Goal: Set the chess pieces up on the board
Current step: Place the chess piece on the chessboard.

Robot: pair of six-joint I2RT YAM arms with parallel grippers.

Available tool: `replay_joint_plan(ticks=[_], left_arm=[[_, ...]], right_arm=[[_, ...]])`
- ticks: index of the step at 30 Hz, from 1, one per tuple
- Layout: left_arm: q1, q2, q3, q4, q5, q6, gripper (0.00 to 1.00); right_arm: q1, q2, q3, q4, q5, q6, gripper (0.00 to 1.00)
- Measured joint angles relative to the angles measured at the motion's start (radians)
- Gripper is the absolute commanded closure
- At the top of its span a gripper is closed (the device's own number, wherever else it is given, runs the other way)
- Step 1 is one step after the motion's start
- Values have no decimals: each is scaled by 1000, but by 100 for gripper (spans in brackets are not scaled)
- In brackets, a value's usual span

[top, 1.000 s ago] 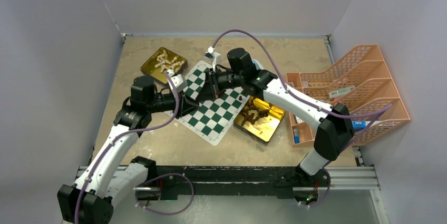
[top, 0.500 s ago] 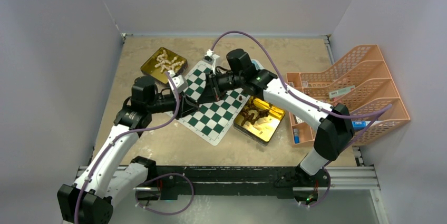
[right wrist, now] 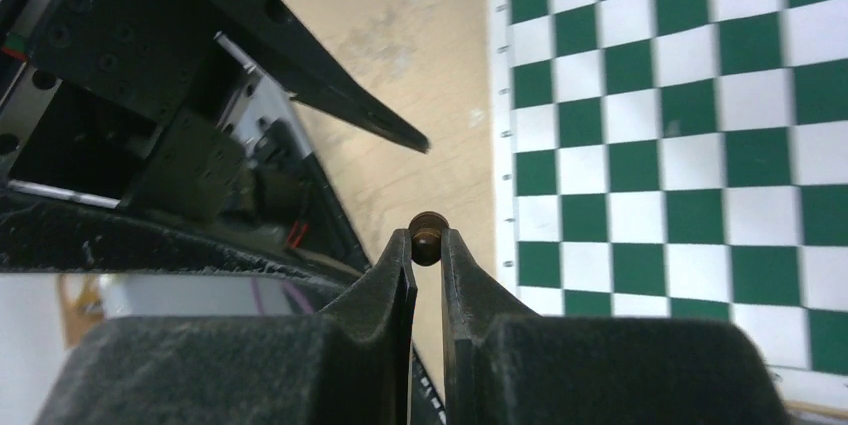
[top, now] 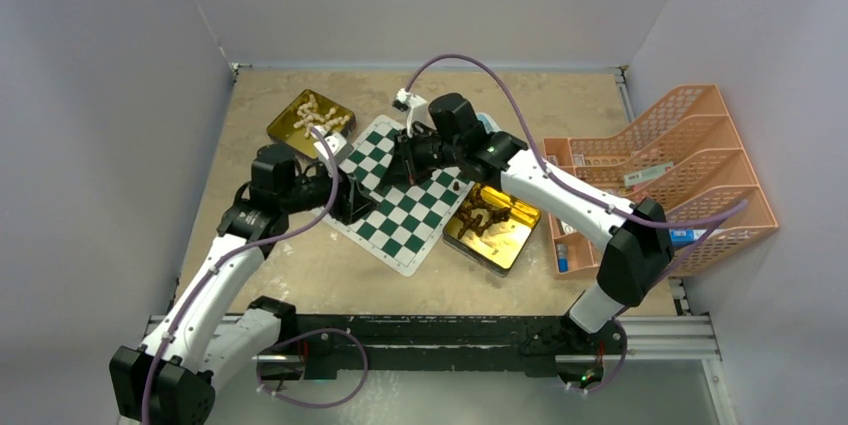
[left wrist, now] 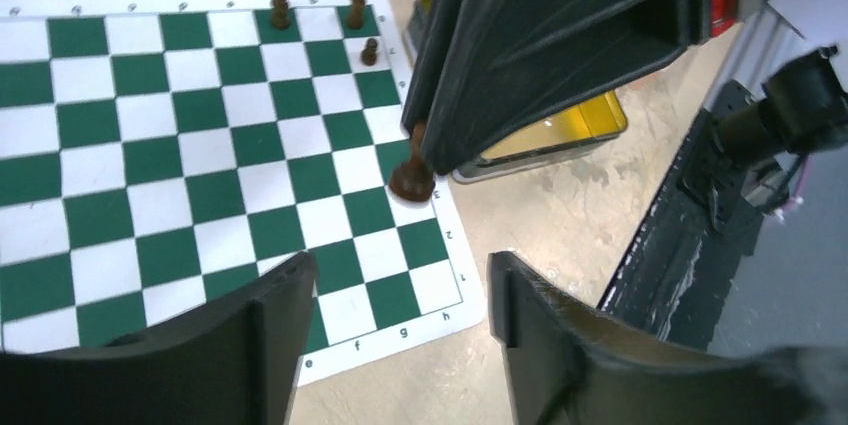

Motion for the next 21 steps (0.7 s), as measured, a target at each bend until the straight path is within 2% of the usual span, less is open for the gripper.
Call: replay_joint_plan(ticks=[2,5,14,21], left_arm=[[0,5,0,-5,-44,-39,12],[0,8,0,-14,-102,-100,1],[0,36,40,-74,-341,-204,0],[0,-9,81,-116,-435,-216,1]], right_arm=[[0,-11,0,-7,90,0,97],[0,-36,0,-9,212,0,96],[0,-51,-3,1,541,-10,94],[0,70,-3,-10,699,-15,94]])
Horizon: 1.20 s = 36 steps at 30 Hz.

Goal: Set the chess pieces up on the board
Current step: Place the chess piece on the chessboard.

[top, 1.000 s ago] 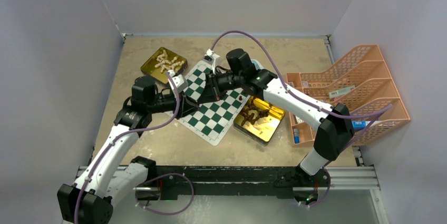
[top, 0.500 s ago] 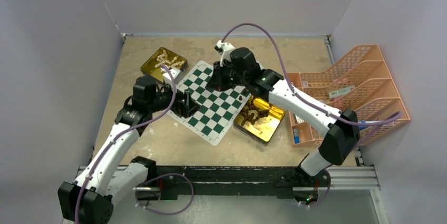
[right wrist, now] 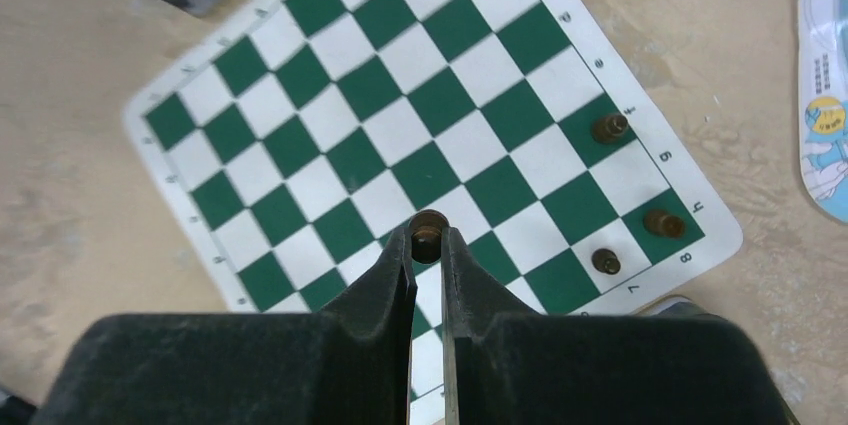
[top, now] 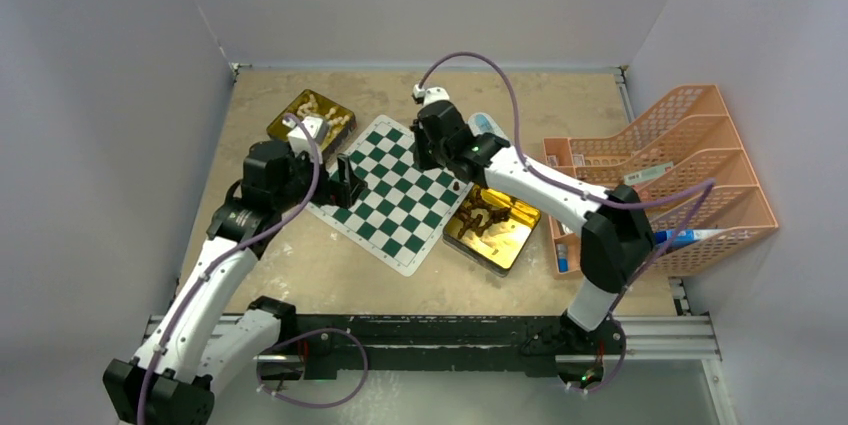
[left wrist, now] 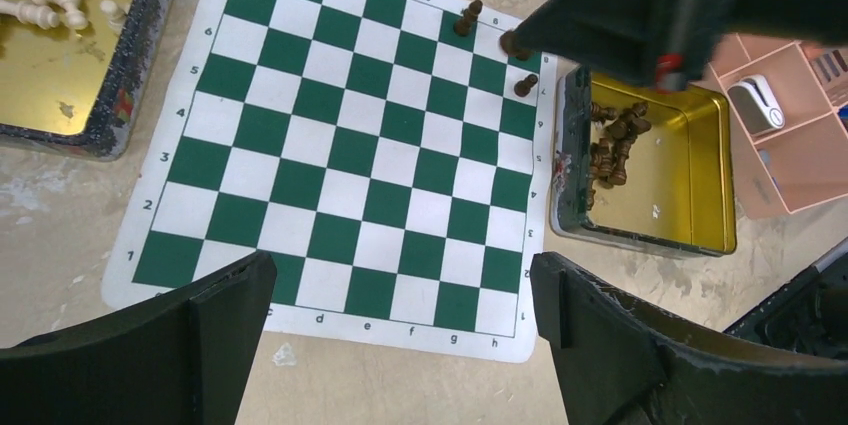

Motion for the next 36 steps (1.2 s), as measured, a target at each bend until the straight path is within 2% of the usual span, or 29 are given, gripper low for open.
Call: replay_joint_plan(ticks=[9,25,36], left_arm=[[0,-114,-5,-8,-10,0,2],[0,-166,-32,-19,-29,5,3],[0,-166,-33,-20,-29,5,3]], right_arm=[[-7,145,0,-44,119,12,93],[-97,213,-5,-47,119,29,92],[-106,231,-10,-29,108,35,91]])
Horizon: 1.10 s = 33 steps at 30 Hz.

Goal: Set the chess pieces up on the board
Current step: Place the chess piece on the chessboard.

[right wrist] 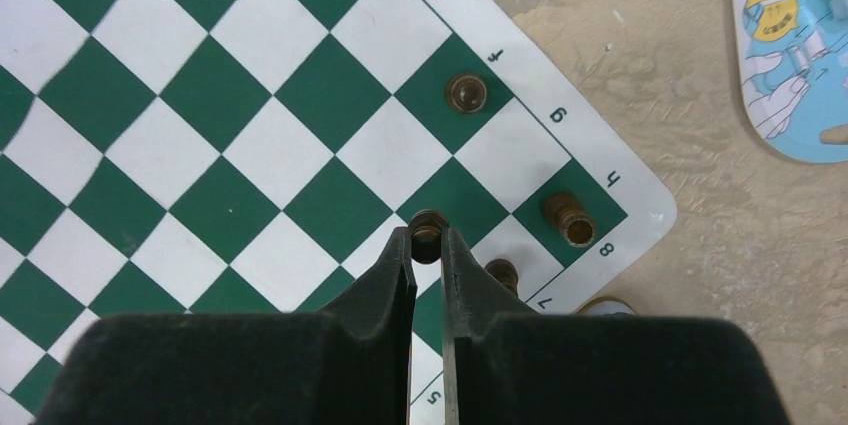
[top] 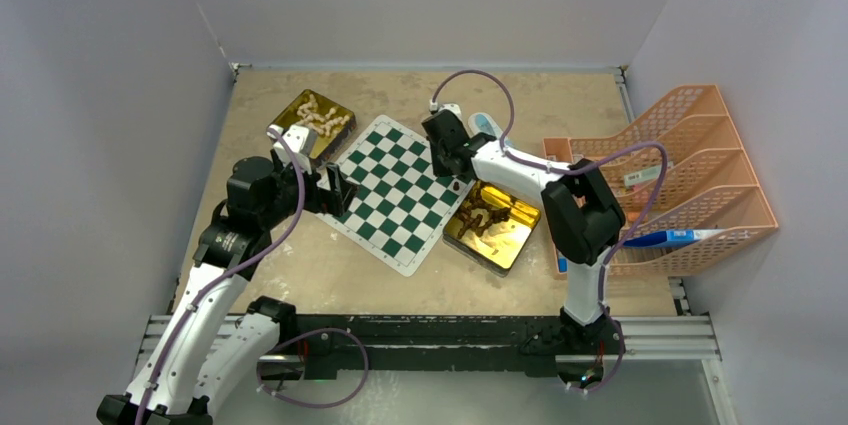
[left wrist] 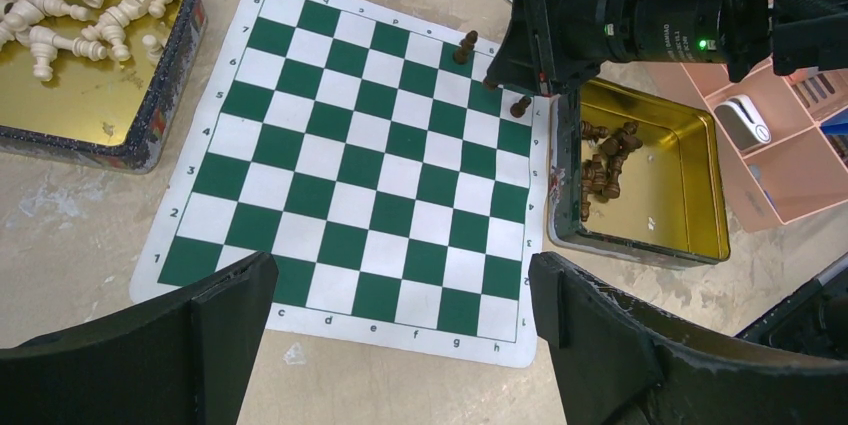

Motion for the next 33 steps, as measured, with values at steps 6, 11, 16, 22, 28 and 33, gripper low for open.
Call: replay_joint_plan(ticks=[6,11,16,22,28,33], left_arm=[[0,0,0,0,0,0,3],[0,0,0,-3,0,0,3],[0,0,0,-4,0,0,3],[0,0,0,-4,0,0,4],[0,0,0,-4,0,0,4],[0,0,0,-4,0,0,4]], right_arm=[[-4,6,-35,12,-15,3,90],[-6,8,-58,29,-15,4,90],[-9,10,-69,39,-17,5,90],[-13,11,-70,55,-22,7,89],[-13,18,-70,57,-22,7,89],[-13,19,-70,57,-21,10,88]])
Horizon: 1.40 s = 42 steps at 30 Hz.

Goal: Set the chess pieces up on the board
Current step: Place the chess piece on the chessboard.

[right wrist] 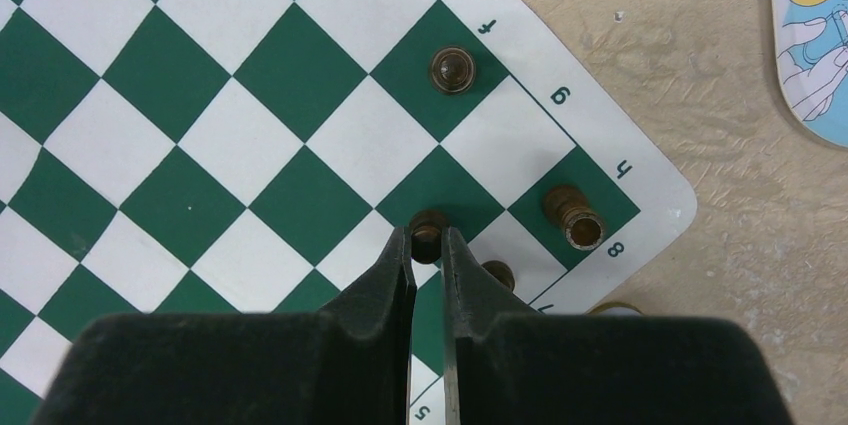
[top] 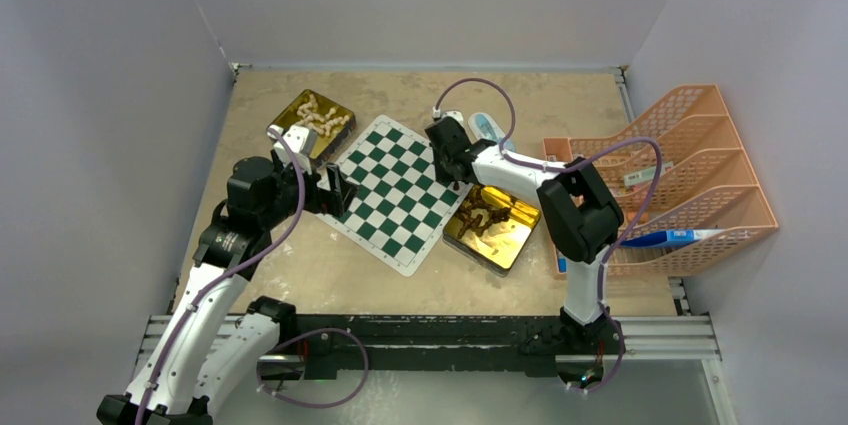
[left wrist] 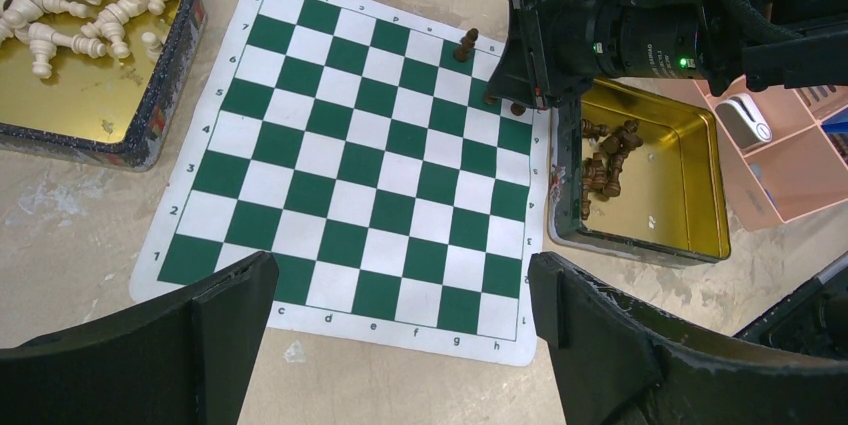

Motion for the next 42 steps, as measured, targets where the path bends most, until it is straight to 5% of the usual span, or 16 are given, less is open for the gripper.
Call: replay_joint_plan(ticks=[42], left_arm=[[0,0,0,-1,0,0,4]], right_arm=[[-2,27,0,29,14,8,85]])
